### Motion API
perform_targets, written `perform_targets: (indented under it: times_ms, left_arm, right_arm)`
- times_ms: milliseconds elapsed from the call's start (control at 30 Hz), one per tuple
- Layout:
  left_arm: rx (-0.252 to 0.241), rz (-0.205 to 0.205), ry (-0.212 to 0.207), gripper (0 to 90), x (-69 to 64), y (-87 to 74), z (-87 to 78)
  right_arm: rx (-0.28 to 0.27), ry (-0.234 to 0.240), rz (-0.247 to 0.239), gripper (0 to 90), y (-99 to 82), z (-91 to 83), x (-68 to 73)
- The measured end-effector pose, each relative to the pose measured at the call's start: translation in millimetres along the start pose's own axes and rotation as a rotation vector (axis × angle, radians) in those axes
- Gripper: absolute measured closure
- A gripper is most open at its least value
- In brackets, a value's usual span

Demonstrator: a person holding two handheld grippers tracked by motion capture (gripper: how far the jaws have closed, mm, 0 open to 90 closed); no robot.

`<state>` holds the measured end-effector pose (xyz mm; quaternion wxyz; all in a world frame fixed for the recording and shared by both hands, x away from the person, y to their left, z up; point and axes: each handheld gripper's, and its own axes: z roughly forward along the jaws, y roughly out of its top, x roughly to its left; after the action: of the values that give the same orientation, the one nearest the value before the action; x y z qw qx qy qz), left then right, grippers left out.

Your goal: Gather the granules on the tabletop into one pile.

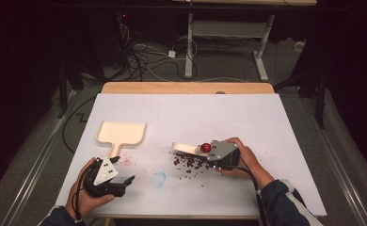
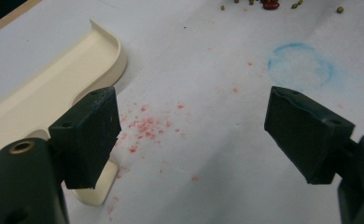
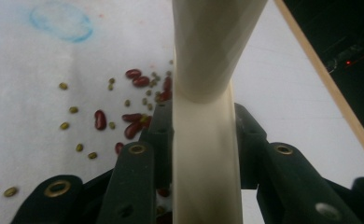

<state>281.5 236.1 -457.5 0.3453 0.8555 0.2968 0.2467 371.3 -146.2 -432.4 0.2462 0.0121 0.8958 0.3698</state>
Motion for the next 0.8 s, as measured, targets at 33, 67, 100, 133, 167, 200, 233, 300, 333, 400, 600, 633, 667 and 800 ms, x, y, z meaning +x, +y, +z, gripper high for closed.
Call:
perform_targets:
  times_ms: [33, 67, 100, 133, 167, 200, 233, 300, 333, 400, 600, 633, 667, 800]
  left_arm:
    - [0.0, 0.0, 0.001, 17.6, -0.1, 0.1, -0.1]
    - [0.001, 0.002, 0.001, 17.6, -0.1, 0.1, -0.3]
    - [0.0, 0.003, 0.001, 17.6, -0.1, 0.2, -0.4]
    - [-0.001, 0.001, 0.002, 17.6, -0.2, 0.1, -0.5]
    - [0.0, 0.003, 0.002, 17.6, 0.0, 0.1, -0.7]
    - [0.0, 0.001, 0.002, 17.6, -0.1, 0.1, -0.7]
    - [0.0, 0.001, 0.002, 17.6, -0.2, 0.1, -0.8]
    - [-0.003, 0.001, 0.003, 17.6, -0.5, 0.1, -1.1]
    - [-0.005, 0.0, 0.003, 17.6, -0.6, 0.1, -1.3]
    - [-0.006, -0.002, 0.004, 17.6, -0.6, 0.1, -1.6]
    - [0.0, 0.004, 0.003, 17.6, -1.0, 0.5, -1.6]
    - [0.003, 0.005, 0.001, 17.6, -1.0, 0.5, -1.6]
    - [0.005, 0.005, -0.001, 17.6, -1.0, 0.4, -1.3]
    - [0.009, 0.01, -0.004, 17.6, -1.1, 0.9, -0.9]
  right_arm:
    - [-0.022, -0.015, 0.022, 68.2, 1.3, -5.8, -4.7]
    - [-0.031, -0.027, 0.043, 68.2, 3.0, -9.0, -5.7]
    - [-0.032, -0.033, 0.042, 68.2, 4.7, -13.9, -7.2]
    - [-0.032, -0.033, 0.042, 68.2, 4.7, -13.9, -7.2]
    - [-0.041, -0.046, 0.048, 68.2, 6.9, -18.8, -7.8]
    - [-0.052, -0.045, 0.057, 68.2, 9.3, -24.2, -8.8]
    - [-0.071, -0.026, 0.086, 68.2, 15.0, -35.9, -9.0]
    - [-0.078, -0.006, 0.107, 68.2, 18.3, -41.4, -8.8]
    - [-0.069, 0.019, 0.134, 68.2, 22.0, -46.6, -8.0]
    - [-0.066, 0.066, 0.158, 68.2, 28.5, -55.9, -3.6]
    - [-0.037, 0.285, 0.193, 68.1, 42.0, -67.6, 18.7]
    - [-0.019, 0.345, 0.204, 68.1, 42.8, -64.0, 26.6]
    - [-0.019, 0.345, 0.204, 68.1, 42.8, -64.0, 26.6]
    - [0.053, 0.444, 0.232, 68.1, 39.9, -49.3, 40.1]
